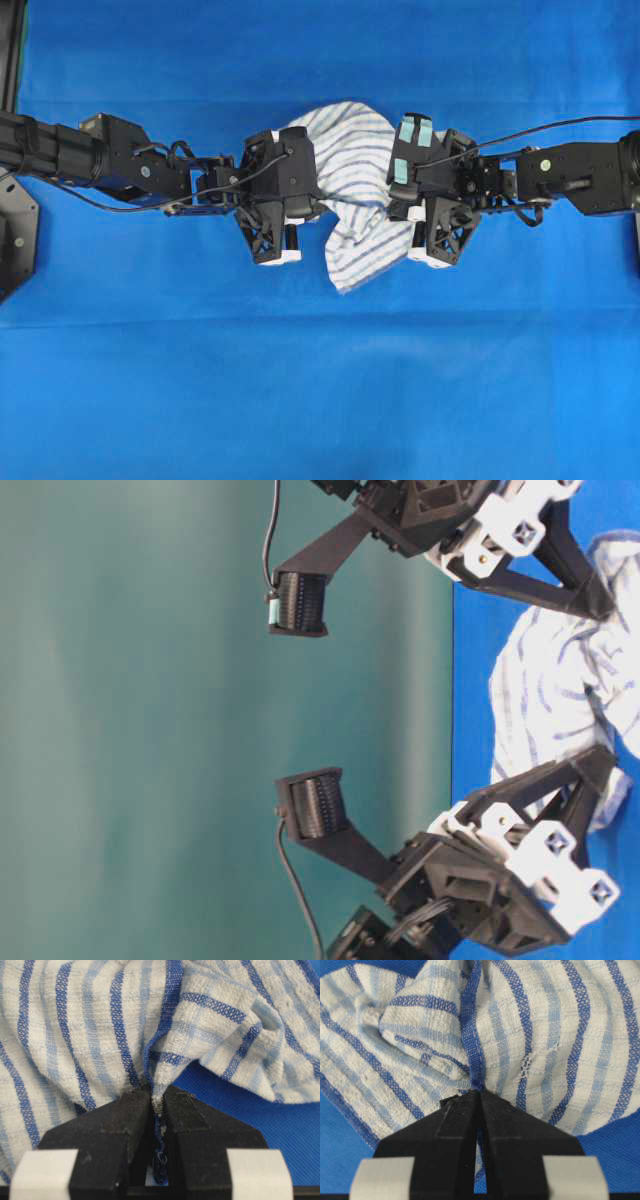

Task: Lift the towel with both arms.
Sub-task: 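Lift the towel upward with both grippers, then open both grippers, release the towel, and retract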

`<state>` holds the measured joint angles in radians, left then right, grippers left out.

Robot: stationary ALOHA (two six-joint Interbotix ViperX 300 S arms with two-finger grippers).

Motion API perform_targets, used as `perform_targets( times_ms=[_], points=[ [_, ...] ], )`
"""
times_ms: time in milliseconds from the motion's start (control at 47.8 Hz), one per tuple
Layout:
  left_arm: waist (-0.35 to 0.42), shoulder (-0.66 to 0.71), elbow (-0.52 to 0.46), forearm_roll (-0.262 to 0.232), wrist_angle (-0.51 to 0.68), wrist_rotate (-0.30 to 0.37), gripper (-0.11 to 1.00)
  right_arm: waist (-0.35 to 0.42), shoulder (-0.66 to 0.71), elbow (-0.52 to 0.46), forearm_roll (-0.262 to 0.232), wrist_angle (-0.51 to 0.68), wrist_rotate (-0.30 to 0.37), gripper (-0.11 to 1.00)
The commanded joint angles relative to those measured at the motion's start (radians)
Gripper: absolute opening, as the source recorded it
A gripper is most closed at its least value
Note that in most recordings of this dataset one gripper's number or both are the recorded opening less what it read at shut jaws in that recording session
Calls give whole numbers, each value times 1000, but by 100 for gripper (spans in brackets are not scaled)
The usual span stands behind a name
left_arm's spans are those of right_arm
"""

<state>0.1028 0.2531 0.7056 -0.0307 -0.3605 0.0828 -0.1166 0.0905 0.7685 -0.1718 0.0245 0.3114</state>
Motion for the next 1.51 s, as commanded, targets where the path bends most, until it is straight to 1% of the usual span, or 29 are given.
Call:
perform_targets(
  times_ms=[0, 105, 188, 356, 502, 670, 942, 1130, 1298, 1486],
  points=[
    [-9, -72, -14, -3, 23, -2, 3, 5, -64, -31, 2, 20, 3, 1],
    [-21, -164, -18, -3, 89, -2, 3, 11, -143, -60, 2, 87, 3, 1],
    [-31, -264, -23, -3, 166, -2, 3, 12, -213, -94, 2, 163, 2, 1],
    [-41, -448, -40, -3, 295, 0, 3, 12, -353, -193, -3, 316, -14, 1],
    [-41, -589, -67, -3, 400, 0, 3, 12, -422, -275, -6, 399, -32, 1],
    [-40, -703, -124, -3, 509, 2, 3, 14, -471, -360, -12, 463, -66, 1],
    [-41, -784, -229, 2, 621, 9, 3, 12, -489, -522, -14, 531, -132, 1],
    [-41, -810, -313, 3, 676, 29, 3, 12, -489, -620, -14, 548, -179, 1],
    [-41, -813, -383, 5, 727, 66, 3, 12, -489, -676, -12, 548, -202, 1],
    [-41, -802, -391, 5, 732, 89, 3, 15, -482, -681, -12, 561, -213, 1]
  ],
)
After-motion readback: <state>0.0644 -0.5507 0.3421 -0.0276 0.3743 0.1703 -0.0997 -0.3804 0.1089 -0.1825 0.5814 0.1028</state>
